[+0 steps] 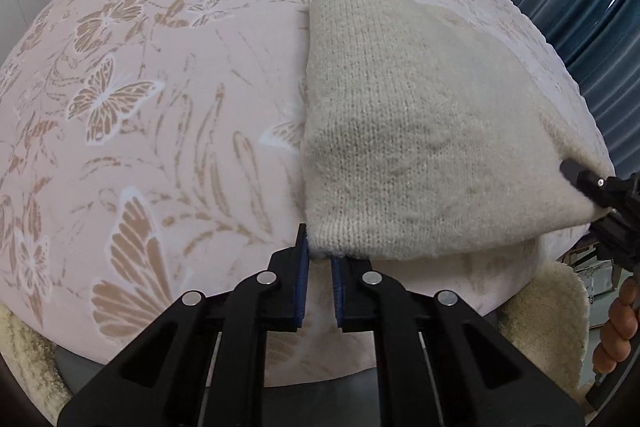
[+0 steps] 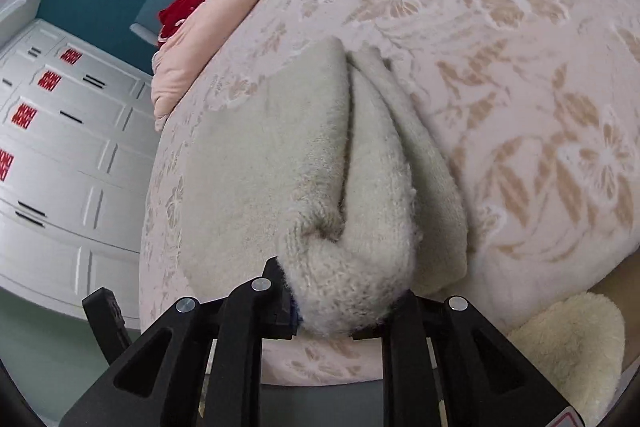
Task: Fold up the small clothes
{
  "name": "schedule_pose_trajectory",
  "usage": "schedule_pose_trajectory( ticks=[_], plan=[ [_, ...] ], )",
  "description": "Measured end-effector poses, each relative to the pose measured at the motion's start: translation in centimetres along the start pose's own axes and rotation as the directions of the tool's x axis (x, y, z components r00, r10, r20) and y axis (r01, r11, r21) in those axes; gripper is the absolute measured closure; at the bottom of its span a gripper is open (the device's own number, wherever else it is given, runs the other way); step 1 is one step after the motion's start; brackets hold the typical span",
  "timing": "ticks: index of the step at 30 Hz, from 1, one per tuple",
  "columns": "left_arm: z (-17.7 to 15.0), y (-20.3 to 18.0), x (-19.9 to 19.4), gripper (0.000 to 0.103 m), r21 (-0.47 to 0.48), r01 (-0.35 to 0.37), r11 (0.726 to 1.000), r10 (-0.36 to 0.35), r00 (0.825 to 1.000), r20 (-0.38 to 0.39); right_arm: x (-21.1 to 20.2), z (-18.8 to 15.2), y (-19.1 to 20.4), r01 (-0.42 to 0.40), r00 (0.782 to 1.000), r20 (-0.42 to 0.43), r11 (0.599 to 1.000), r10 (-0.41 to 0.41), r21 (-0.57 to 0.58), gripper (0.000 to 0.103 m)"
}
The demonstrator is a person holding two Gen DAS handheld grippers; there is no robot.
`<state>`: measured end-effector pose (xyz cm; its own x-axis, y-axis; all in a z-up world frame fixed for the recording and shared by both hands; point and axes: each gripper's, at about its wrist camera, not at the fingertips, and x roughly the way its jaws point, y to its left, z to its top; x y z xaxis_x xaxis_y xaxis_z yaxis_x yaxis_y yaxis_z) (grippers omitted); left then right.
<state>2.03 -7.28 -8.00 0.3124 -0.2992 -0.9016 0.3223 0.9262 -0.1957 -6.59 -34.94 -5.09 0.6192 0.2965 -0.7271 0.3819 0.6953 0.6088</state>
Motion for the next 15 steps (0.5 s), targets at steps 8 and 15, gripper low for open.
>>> schedule_pose_trajectory(
  ticks=[8, 15],
  plan=[
    [-0.3, -0.8, -0.9, 0.089, 0.069, -0.007, 0.998, 0.007, 1.0, -0.007, 0.9, -0.2, -2.9, 0.031, 0.998, -0.05, 0.994, -0.026, 0.109, 0.066],
    [-0.7, 0.6, -3.8, 0.059, 0.031, 0.05, 0.998, -0.05, 0.998, 0.022, -5.5, 3.3, 6.3, 0.133, 0.979, 0.176, 0.975, -0.101, -0.177, 0.066]
  ],
)
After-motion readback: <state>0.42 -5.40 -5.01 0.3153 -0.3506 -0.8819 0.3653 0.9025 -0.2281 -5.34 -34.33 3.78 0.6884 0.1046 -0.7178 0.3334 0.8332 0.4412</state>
